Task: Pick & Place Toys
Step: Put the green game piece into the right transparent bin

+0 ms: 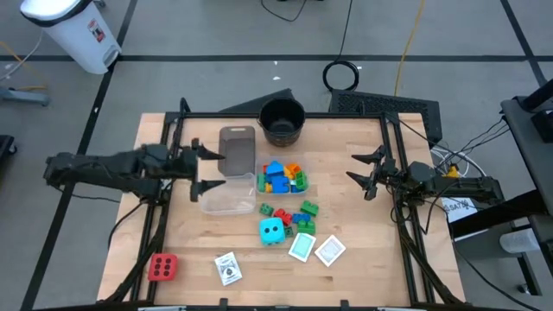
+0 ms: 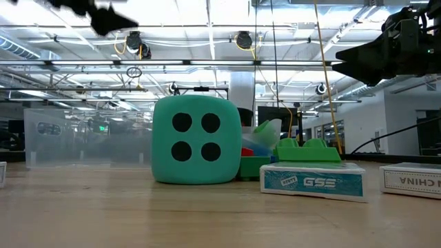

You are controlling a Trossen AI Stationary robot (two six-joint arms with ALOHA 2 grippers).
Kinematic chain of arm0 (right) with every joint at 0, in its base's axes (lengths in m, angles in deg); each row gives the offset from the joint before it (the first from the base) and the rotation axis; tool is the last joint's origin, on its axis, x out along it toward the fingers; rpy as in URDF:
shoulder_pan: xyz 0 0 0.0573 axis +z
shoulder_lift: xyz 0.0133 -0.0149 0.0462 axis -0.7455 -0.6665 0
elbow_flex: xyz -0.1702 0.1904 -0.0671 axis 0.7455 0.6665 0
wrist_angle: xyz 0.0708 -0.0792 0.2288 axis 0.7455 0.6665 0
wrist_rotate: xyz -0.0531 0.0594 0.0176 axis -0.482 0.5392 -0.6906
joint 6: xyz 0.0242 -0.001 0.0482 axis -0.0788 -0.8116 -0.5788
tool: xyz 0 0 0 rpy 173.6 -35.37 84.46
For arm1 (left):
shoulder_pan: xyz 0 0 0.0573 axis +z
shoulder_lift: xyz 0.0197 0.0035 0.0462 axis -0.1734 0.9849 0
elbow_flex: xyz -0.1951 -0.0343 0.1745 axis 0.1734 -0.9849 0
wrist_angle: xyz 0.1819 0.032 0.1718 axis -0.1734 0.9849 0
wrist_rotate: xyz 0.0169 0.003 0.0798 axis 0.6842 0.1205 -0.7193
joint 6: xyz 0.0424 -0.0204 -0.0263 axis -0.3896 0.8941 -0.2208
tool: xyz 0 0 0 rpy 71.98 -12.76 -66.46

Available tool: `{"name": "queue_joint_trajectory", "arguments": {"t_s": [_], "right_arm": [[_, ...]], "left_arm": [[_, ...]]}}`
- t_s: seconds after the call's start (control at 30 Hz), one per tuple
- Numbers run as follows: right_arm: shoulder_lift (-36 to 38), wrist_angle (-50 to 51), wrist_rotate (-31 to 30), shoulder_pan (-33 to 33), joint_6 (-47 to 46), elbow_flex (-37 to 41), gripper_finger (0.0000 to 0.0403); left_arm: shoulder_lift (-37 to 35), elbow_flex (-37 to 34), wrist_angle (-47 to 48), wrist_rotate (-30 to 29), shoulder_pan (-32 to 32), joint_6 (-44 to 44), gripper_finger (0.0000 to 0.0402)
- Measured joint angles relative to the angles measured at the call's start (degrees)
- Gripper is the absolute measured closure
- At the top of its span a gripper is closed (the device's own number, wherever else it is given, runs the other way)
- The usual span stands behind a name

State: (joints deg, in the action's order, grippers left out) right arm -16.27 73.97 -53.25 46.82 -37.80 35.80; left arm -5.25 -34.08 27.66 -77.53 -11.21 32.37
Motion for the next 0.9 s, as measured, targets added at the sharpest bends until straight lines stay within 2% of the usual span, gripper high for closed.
{"name": "queue_joint_trajectory", "arguments": {"t_s": [0.17, 0.37, 0.67, 0.9], "right_arm": [[0.0, 0.0, 0.0, 0.0, 0.0, 0.0, 0.0135], [0.0, 0.0, 0.0, 0.0, 1.5, 0.0, 0.0135], [0.0, 0.0, 0.0, 0.0, 1.5, 0.0, 0.0135], [0.0, -4.0, 0.1, 0.0, 1.5, 0.0, 0.0135]], "left_arm": [[-5.2, -14.9, -12.8, 0.0, 1.4, 4.7, 0.0032], [-11.4, -25.6, -23.1, 0.1, 1.5, 5.0, 0.003], [-17.6, -32.1, -24.4, -1.6, 1.5, 4.5, 0.0016], [-19.5, -35.1, -26.5, -2.1, 1.5, 2.3, 0.0028]]}}
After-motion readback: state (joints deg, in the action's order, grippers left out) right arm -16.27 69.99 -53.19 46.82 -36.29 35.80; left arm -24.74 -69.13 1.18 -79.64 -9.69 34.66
